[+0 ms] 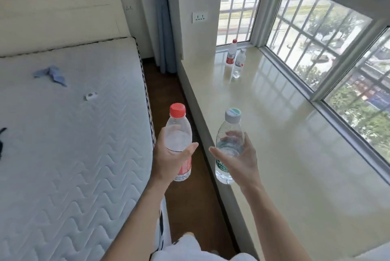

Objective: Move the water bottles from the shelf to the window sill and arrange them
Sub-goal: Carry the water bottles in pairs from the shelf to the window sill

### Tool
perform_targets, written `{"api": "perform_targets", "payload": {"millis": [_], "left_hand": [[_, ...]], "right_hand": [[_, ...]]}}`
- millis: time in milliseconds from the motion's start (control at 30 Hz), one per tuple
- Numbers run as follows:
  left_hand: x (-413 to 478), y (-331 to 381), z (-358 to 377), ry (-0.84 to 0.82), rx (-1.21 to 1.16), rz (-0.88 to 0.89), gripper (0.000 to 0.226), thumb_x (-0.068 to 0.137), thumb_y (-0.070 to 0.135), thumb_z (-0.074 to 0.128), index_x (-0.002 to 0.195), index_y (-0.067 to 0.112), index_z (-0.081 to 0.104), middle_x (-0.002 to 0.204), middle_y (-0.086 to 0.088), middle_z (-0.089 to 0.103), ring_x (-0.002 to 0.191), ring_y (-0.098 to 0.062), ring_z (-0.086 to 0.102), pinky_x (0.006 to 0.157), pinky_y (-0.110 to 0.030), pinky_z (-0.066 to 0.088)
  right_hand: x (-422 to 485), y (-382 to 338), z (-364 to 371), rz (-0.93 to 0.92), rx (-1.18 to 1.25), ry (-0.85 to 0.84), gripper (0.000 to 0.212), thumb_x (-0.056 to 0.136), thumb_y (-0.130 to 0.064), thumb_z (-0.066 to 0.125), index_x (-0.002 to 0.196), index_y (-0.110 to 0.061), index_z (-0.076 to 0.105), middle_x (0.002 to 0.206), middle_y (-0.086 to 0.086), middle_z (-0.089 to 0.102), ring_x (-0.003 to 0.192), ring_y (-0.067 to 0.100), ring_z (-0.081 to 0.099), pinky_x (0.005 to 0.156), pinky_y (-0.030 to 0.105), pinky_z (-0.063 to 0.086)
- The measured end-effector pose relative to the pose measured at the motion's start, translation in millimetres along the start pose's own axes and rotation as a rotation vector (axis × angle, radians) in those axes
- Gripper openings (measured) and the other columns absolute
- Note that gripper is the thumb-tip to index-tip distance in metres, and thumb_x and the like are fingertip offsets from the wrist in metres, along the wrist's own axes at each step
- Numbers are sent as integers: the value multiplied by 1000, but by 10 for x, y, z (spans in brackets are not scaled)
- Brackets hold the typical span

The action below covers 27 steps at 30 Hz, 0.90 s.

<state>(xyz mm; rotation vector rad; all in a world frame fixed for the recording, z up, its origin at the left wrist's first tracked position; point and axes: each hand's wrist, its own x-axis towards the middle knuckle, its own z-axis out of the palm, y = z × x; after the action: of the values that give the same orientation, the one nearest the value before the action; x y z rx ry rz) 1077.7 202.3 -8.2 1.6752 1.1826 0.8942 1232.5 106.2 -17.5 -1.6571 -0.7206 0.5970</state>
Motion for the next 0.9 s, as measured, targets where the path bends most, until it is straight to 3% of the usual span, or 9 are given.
{"api": "perform_targets", "payload": {"millis": [167, 300, 500, 667, 900], "left_hand": [[380, -24, -4, 51, 3, -22, 59, 73, 31, 84, 107, 53, 40, 105, 34, 47, 100, 18, 49, 73, 2, 33], [809, -134, -28, 93, -2, -44, 61, 72, 34, 85, 109, 53, 40, 108, 33, 48, 103, 6, 51, 79, -6, 34], [1832, -249, -130, 126, -34, -69, 58, 63, 50, 77, 108, 54, 41, 108, 32, 48, 103, 4, 52, 79, -9, 36], [2942, -323, -332, 130, -37, -62, 56, 68, 43, 82, 103, 58, 41, 107, 33, 48, 103, 6, 51, 78, -8, 35], [4189, -459, -477, 112, -45, -61, 52, 62, 49, 77, 101, 58, 44, 105, 34, 51, 104, 6, 51, 81, -10, 37]], "right_hand": [[480, 39, 222, -13, -10, -75, 52, 55, -49, 87, 97, -36, 58, 92, -13, 69, 85, 16, 71, 82, 51, 58], [908, 45, 473, -12, -28, -119, 54, 56, -51, 87, 100, -38, 59, 94, -16, 70, 88, 12, 71, 84, 50, 58], [1819, -95, 1030, -25, -24, -156, 53, 57, -49, 87, 101, -35, 60, 93, -13, 70, 88, 11, 71, 84, 47, 59], [2739, -297, 1637, -16, -24, -160, 51, 63, -36, 91, 104, -32, 61, 95, -11, 71, 87, 8, 70, 85, 41, 59], [3740, -461, 2297, -4, -17, -127, 54, 62, -37, 90, 107, -29, 61, 98, -7, 71, 91, 10, 70, 86, 40, 58]]}}
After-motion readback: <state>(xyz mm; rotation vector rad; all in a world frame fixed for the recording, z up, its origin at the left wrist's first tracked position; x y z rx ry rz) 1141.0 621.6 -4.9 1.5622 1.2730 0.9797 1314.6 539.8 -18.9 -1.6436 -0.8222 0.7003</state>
